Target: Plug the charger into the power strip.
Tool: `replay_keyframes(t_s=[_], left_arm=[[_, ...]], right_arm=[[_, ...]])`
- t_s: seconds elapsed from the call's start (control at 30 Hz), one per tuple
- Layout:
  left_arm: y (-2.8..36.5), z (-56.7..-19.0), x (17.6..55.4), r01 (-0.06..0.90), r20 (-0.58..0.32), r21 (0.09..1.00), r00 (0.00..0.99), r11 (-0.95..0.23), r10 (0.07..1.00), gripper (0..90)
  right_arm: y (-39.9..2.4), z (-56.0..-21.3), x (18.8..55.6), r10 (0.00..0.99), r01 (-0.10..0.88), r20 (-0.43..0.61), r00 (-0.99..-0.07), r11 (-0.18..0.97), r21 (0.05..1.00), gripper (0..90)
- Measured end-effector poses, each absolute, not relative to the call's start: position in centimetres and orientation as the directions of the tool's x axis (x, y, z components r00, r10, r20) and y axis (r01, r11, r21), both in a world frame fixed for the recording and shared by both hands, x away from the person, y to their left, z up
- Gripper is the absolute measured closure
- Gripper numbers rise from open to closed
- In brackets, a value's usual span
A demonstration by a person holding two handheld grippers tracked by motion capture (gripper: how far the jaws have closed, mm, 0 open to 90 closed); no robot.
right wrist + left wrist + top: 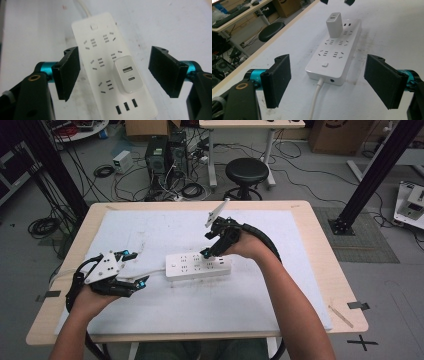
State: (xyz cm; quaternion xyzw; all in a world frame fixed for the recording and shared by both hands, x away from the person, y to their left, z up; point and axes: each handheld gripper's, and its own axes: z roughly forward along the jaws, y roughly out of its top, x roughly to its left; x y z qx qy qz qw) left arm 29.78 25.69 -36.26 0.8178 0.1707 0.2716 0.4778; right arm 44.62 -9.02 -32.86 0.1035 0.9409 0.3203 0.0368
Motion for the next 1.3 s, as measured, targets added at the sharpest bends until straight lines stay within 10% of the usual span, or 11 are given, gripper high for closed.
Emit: replay_keyframes(t_s=[0.47, 1.3], left_arm=[[25.1, -35.8, 29.8, -0.014, 0.269, 0.888, 0.826, -0.460, 0.495, 21.6], [24.9, -36.2, 30.1, 0.006, 0.220, 0.911, 0.838, -0.412, 0.500, 21.6]], right_arm=[[-16.2, -33.1, 38.4, 0.411, 0.284, 0.083, -0.908, 0.456, 0.843, 19.5], [-20.4, -35.5, 34.9, 0.488, 0.301, 0.090, -0.868, 0.373, 0.878, 18.5]])
